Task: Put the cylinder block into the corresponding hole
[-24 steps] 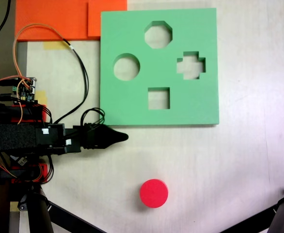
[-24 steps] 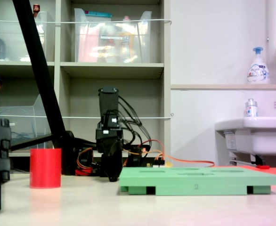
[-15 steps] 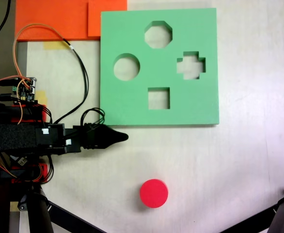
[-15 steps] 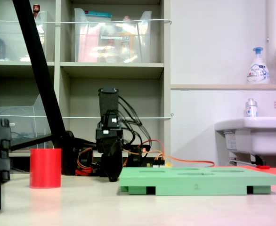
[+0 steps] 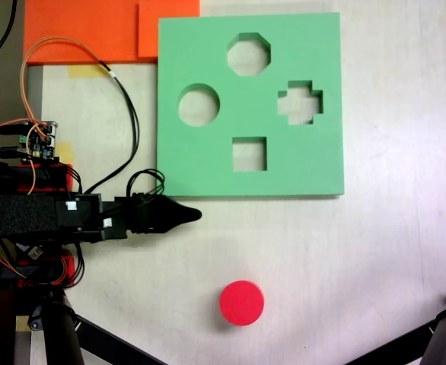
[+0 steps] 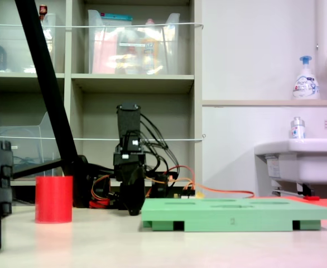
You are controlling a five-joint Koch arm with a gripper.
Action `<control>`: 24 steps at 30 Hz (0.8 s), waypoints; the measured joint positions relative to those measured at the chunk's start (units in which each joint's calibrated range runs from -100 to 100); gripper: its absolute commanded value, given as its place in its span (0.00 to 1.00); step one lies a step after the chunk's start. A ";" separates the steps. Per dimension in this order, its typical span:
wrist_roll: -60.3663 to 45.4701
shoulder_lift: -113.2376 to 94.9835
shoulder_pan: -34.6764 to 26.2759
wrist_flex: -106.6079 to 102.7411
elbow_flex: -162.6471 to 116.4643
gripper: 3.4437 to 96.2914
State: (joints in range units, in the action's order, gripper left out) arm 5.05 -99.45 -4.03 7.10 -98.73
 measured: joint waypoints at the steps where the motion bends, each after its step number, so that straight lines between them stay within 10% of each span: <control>1: 0.05 0.00 0.20 -0.10 0.00 0.51; 24: 43.76 0.14 5.18 43.17 -0.10 0.62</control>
State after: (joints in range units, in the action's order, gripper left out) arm 48.82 -99.32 1.15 50.27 -98.82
